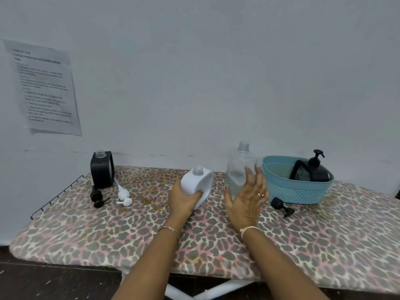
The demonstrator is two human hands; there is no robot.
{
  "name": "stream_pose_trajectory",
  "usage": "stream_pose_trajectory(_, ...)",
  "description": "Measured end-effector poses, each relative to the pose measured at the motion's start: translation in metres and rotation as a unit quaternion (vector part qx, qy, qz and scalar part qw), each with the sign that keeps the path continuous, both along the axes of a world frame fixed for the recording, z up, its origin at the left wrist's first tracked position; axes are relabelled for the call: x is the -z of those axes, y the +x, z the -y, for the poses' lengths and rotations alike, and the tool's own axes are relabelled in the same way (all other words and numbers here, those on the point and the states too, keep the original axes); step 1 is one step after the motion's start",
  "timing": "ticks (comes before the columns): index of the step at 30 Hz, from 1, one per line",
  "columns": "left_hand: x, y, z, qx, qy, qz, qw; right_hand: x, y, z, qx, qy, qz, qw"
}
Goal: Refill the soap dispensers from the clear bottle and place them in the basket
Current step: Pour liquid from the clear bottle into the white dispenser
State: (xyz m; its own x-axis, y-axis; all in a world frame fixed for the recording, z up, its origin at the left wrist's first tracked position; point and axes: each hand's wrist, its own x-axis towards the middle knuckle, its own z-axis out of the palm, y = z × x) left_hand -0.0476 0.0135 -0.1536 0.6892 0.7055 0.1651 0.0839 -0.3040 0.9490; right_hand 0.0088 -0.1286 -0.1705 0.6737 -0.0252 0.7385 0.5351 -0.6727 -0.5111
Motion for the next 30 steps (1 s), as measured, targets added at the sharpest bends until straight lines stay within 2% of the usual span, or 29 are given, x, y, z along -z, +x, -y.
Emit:
stream_pose_trajectory(3,0.001,0.000,0.001,-0.035,0.001,0.006,0.999,-0.008,0.009,0.001,-0.012,0.079,-0.078,0.994)
stream_pose_trajectory(7,0.005,-0.001,0.000,-0.053,0.023,0.013,0.998,-0.014,0.025,0.000,-0.047,0.160,-0.210,0.963)
stream_pose_trajectory(14,0.006,0.000,-0.002,-0.056,0.069,-0.014,0.996,-0.016,0.047,0.000,-0.101,0.215,-0.278,0.931)
stream_pose_trajectory(20,0.008,-0.002,-0.006,-0.057,0.101,-0.056,0.992,-0.020,0.049,-0.006,-0.118,0.176,-0.228,0.950)
stream_pose_trajectory(24,0.006,-0.001,-0.004,-0.061,0.096,-0.058,0.992,-0.024,0.045,-0.013,-0.132,0.063,-0.186,0.972)
stream_pose_trajectory(30,0.008,-0.002,-0.007,-0.092,0.089,-0.045,0.991,-0.026,0.039,-0.015,-0.080,-0.088,-0.101,0.988)
